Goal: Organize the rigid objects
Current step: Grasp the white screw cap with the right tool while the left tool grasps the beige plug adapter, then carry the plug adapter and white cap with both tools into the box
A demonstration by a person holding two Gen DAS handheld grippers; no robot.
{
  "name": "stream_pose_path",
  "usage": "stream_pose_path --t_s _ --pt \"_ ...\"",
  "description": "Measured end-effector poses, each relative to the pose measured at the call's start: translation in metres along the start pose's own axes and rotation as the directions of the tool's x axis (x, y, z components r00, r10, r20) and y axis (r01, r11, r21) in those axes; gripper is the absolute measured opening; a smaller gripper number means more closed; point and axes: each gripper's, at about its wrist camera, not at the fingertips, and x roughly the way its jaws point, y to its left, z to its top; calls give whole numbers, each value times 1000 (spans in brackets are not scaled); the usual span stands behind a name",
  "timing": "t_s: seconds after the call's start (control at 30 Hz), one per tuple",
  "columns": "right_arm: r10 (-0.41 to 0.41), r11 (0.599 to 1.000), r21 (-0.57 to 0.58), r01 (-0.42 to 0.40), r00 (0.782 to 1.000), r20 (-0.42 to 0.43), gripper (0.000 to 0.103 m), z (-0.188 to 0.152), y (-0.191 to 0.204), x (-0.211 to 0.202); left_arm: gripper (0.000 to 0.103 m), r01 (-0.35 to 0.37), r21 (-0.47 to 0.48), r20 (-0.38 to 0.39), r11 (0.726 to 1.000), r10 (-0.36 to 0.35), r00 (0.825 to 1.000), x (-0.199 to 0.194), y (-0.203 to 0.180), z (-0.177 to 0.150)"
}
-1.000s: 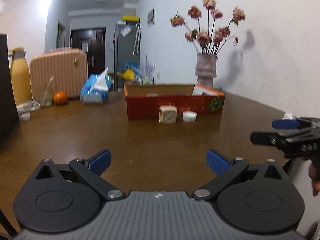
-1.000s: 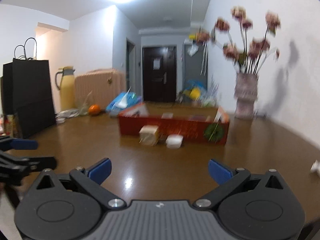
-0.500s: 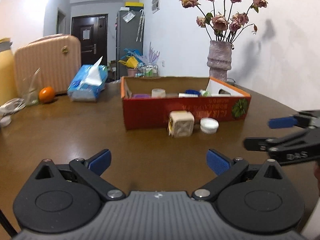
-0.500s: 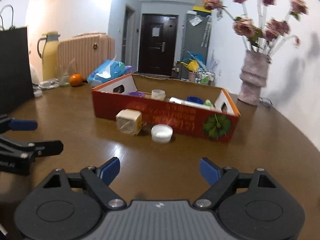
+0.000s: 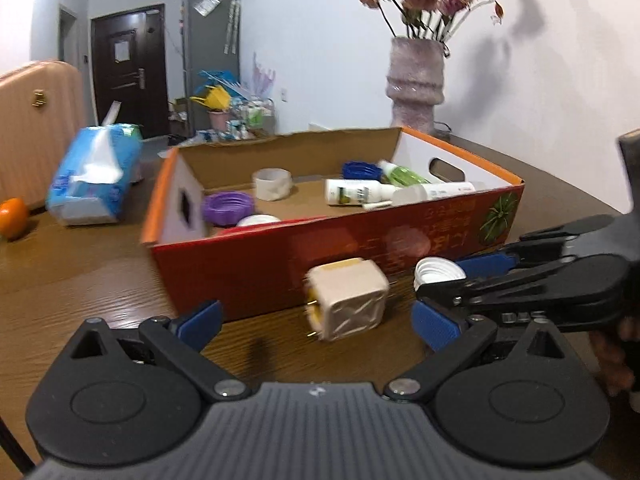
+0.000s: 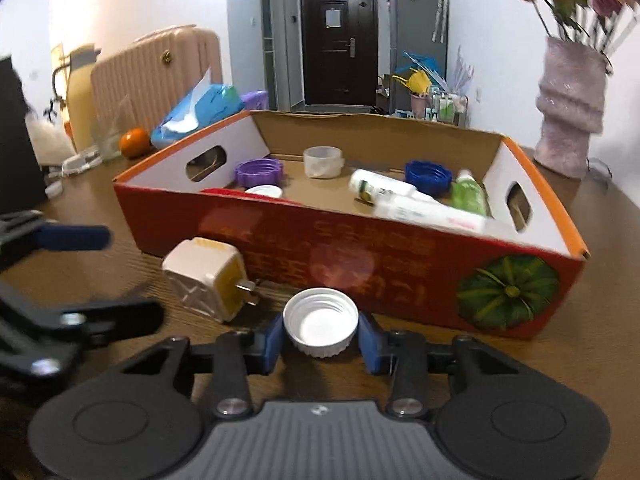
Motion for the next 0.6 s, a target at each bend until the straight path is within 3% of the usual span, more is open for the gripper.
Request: stream_pose_path --t_s 0.07,0.13,0.2,0.23,0.33,0.6 --pt "2 1000 22 -2 1000 12 39 -3 -13 -7 100 -7 3 -11 1000 7 1000 16 -8 1" --pt "20 998 58 -22 999 34 39 -5 -24 -14 87 -4 -10 -62 1000 3 998 29 -12 5" --pt "59 994 92 -67 995 85 39 -6 -32 -22 56 -4 -78 -75 997 -2 997 36 -8 7" --pt "78 990 105 -90 991 112 39 -6 -34 -25 51 -14 -88 -69 996 8 998 36 -8 7" --pt "111 985 114 -127 984 139 39 -8 -34 -26 52 -14 -87 -66 996 8 998 35 -8 6" --pt "88 993 65 -98 985 146 39 -11 -24 -28 52 -10 -78 -64 997 5 998 31 -13 5"
